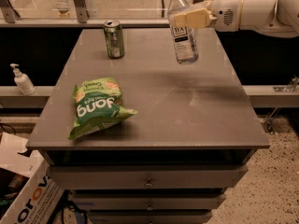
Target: Place blue plastic bottle upright
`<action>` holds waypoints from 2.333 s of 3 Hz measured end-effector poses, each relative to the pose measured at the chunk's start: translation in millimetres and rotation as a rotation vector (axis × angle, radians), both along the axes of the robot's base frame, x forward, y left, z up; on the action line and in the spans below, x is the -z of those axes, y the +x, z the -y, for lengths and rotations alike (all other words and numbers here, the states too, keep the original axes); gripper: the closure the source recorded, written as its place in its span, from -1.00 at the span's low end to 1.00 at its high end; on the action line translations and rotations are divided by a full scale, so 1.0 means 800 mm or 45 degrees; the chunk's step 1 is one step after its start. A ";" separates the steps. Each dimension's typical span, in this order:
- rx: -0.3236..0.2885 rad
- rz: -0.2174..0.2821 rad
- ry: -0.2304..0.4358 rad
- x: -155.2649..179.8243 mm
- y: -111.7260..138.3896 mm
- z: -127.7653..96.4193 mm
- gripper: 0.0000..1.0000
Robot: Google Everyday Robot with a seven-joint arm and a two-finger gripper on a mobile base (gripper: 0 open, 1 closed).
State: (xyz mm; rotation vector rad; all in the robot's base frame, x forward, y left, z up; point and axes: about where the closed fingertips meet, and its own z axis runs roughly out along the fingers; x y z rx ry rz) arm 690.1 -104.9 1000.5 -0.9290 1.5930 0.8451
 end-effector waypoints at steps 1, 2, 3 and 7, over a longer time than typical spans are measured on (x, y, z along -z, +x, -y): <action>-0.052 0.100 -0.020 -0.007 -0.005 -0.016 1.00; -0.051 0.099 -0.021 -0.007 -0.004 -0.016 1.00; -0.064 0.152 0.012 0.001 -0.007 -0.021 1.00; -0.061 0.186 0.194 0.079 -0.002 -0.019 1.00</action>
Offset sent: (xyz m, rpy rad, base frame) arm -0.0045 0.0140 0.0072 -0.0089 -0.0777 0.0432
